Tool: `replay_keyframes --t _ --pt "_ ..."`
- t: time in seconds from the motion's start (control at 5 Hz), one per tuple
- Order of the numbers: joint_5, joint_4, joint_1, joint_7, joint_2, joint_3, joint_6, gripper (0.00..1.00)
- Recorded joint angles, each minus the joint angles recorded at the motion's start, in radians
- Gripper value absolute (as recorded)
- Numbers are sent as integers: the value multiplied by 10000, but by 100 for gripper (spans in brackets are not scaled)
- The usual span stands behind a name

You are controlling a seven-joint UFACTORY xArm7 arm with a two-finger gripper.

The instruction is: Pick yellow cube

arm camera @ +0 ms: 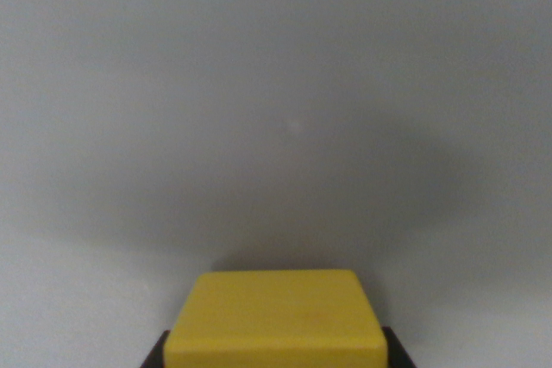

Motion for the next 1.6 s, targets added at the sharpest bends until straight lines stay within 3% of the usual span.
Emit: replay_keyframes --t 1.6 --pt "6 521 1 -11 -355 2 876 100"
